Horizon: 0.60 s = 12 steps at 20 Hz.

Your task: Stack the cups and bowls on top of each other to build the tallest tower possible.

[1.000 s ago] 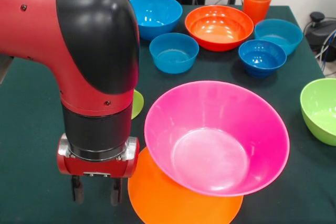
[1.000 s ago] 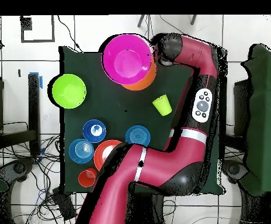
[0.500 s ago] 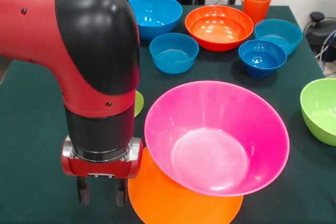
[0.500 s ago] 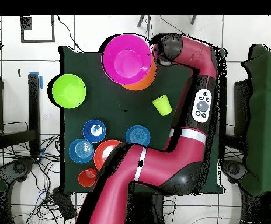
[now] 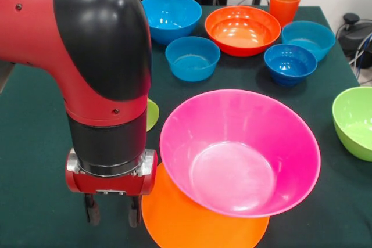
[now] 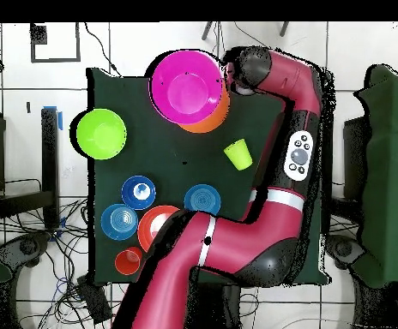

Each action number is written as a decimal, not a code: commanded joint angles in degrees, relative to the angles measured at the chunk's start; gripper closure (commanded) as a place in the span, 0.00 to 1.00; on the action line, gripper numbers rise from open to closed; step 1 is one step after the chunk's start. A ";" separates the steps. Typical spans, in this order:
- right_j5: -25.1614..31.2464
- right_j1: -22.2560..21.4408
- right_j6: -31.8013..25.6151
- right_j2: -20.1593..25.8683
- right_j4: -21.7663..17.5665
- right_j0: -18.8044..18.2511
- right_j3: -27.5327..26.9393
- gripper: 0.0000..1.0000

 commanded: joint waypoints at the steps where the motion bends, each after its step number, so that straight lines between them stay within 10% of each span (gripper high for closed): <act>1: 8.61 -0.23 -23.29 1.17 1.88 -0.97 -0.91 0.00; 12: 11.47 1.76 -30.08 -11.39 14.18 -3.00 -4.31 0.00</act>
